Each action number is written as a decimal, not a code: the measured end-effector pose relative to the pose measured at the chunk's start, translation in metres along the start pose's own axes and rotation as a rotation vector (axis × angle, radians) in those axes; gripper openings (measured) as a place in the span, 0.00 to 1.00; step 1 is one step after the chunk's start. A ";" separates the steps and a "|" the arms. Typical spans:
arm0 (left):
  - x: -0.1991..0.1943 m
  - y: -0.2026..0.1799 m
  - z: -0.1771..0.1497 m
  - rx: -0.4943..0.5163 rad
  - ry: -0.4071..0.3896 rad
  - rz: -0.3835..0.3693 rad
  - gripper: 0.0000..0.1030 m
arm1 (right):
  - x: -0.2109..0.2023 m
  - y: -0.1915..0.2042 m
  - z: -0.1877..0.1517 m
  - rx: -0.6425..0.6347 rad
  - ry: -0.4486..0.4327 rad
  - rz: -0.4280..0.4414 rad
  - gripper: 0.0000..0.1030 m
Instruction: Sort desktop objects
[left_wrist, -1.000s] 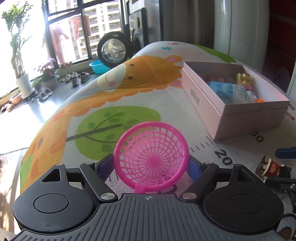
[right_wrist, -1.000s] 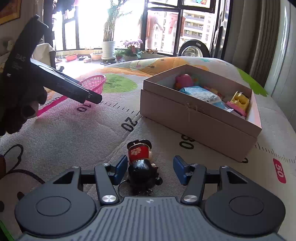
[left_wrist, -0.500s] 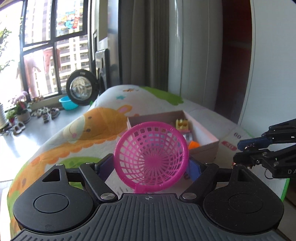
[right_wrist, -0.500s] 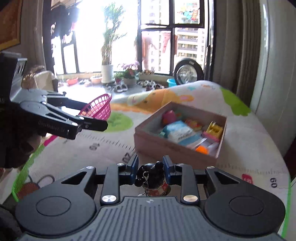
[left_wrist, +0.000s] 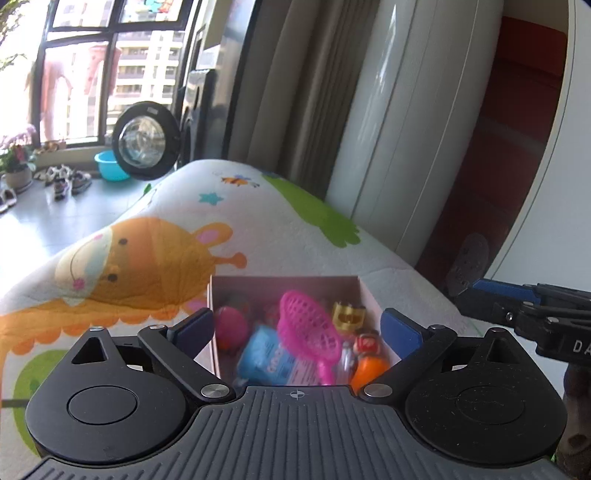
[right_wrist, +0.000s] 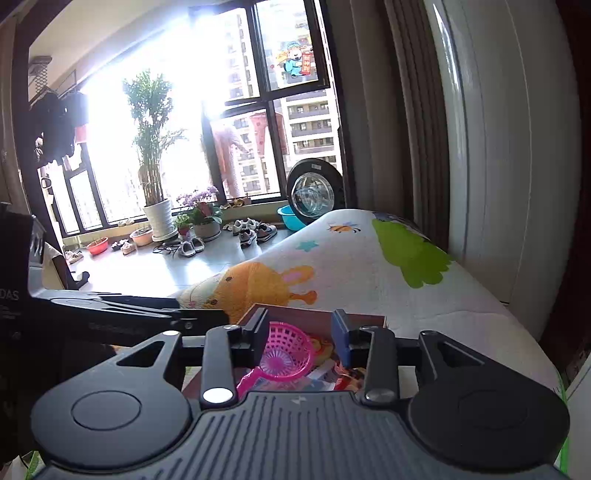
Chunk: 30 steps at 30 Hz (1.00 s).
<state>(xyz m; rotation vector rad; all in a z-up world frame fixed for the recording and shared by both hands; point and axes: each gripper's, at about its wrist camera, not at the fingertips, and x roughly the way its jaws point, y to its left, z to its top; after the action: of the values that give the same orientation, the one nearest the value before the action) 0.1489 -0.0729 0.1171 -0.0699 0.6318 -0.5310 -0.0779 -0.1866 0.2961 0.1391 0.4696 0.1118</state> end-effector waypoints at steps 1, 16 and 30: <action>0.000 0.003 -0.011 0.011 0.015 0.008 0.97 | 0.002 -0.003 -0.009 -0.003 0.013 -0.016 0.46; -0.007 0.004 -0.100 0.200 0.067 0.138 0.97 | 0.055 0.044 -0.022 -0.061 0.160 0.049 0.58; -0.018 0.030 -0.110 0.119 0.080 0.135 0.98 | 0.160 0.018 -0.001 0.013 0.264 -0.104 0.11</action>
<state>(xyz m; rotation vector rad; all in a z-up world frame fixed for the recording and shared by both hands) 0.0861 -0.0269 0.0312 0.1061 0.6768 -0.4409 0.0617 -0.1470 0.2271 0.1128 0.7402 0.0252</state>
